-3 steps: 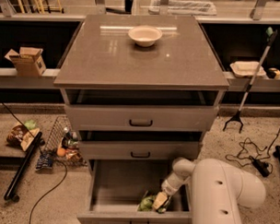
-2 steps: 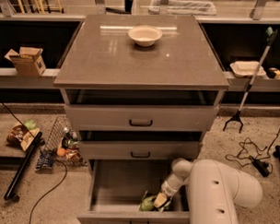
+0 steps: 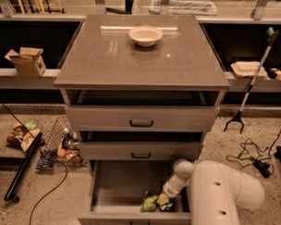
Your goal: Pick green jalapeno chip bag from bottom drawer and place on counter
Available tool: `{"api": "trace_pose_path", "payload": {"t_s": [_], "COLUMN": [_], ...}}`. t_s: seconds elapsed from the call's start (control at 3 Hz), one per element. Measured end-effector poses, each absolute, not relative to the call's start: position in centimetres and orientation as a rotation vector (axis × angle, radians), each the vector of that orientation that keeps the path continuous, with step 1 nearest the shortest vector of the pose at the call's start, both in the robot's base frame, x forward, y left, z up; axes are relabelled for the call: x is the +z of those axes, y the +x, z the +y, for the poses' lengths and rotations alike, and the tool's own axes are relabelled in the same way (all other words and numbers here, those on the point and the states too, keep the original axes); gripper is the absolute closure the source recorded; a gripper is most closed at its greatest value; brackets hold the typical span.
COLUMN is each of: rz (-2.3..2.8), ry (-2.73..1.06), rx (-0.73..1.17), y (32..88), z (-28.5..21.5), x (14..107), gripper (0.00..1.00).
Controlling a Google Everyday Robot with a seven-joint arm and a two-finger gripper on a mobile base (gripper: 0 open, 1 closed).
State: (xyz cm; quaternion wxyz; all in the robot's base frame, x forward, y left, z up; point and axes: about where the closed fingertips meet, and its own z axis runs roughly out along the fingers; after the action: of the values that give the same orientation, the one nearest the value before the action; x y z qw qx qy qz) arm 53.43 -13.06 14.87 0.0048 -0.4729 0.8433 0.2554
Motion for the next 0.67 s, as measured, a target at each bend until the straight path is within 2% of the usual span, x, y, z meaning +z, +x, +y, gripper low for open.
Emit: {"api": "trace_pose_path", "payload": {"t_s": [0.33,0.67], "rz": [2.533,2.329], "ry": [-1.434,-1.332], "rx": [0.829,0.888], "y": [52.9,50.5], "z": [-15.6,-20.9], "x": [18.7,24.2], "gripper": [1.00,1.00]}}
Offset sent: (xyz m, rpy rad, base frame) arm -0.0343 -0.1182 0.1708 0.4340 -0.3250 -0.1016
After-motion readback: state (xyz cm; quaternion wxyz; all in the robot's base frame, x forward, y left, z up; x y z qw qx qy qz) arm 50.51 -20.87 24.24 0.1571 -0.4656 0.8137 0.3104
